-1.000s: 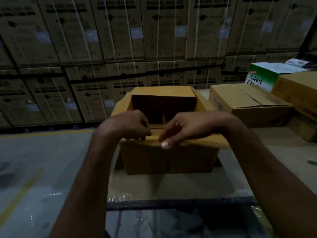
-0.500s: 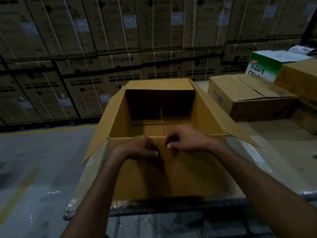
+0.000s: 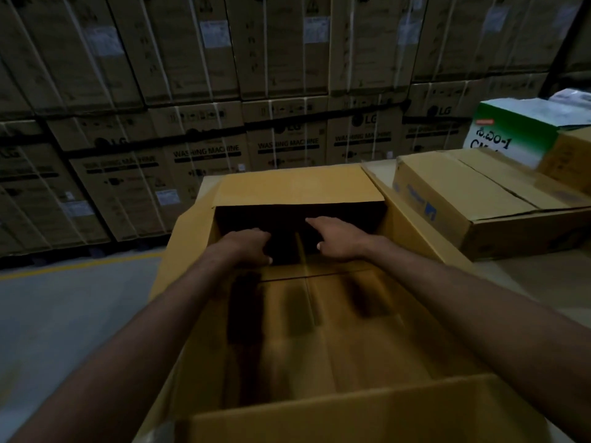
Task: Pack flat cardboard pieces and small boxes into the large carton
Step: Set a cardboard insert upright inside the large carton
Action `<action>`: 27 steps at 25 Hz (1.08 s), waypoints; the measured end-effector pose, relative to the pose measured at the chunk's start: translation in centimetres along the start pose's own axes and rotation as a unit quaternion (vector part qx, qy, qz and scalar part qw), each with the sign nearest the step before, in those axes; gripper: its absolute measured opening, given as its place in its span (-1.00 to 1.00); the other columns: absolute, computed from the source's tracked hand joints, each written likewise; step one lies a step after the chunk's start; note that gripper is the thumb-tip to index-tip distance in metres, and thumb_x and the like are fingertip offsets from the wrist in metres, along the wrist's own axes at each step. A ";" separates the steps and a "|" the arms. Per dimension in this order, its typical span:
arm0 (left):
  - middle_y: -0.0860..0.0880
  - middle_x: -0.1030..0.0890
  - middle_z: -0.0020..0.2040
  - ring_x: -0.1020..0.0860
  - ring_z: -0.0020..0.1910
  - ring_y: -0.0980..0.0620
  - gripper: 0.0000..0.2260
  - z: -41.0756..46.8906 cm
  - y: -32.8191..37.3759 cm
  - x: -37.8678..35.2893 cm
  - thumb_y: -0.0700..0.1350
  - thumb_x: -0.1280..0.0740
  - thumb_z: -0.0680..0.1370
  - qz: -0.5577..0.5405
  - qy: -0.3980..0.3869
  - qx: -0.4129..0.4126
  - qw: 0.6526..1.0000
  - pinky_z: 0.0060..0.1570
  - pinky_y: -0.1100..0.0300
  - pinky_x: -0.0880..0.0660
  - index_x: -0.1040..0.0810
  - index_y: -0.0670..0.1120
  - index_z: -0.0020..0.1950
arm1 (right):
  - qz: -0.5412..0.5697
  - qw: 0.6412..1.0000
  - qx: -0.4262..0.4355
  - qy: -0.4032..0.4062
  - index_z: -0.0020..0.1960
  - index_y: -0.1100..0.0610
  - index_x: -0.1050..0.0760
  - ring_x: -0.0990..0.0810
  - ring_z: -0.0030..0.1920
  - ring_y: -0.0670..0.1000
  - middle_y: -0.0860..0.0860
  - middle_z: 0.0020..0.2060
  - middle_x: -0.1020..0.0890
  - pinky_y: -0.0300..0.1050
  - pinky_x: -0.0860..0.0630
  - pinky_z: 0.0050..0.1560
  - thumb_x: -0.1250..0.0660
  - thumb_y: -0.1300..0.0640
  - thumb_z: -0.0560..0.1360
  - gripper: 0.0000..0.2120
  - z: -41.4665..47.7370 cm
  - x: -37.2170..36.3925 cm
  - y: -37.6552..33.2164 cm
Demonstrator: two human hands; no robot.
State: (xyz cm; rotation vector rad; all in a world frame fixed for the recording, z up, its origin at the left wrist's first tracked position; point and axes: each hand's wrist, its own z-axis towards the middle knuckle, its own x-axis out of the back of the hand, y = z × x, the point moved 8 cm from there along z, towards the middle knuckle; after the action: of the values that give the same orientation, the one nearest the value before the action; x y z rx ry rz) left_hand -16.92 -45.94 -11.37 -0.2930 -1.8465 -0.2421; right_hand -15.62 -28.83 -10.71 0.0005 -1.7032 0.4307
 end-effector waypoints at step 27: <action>-0.10 -0.24 0.58 -0.28 0.48 -0.28 -0.55 20.9 -15.4 6.0 -0.04 -0.19 0.69 -0.120 0.190 0.100 0.969 0.37 -0.32 -0.30 -0.23 0.02 0.59 | -0.107 0.981 -0.102 0.124 0.61 0.00 -0.11 -0.11 0.59 0.14 0.08 0.57 -0.23 0.21 0.09 0.55 -0.33 0.21 0.51 -0.25 23.4 4.4 12.5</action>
State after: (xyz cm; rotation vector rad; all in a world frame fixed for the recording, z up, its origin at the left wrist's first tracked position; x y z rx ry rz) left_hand -42.48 -53.54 -11.86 0.1137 -1.5074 -0.2550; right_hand -41.77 -22.73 -12.74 -0.0189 -1.4756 0.0901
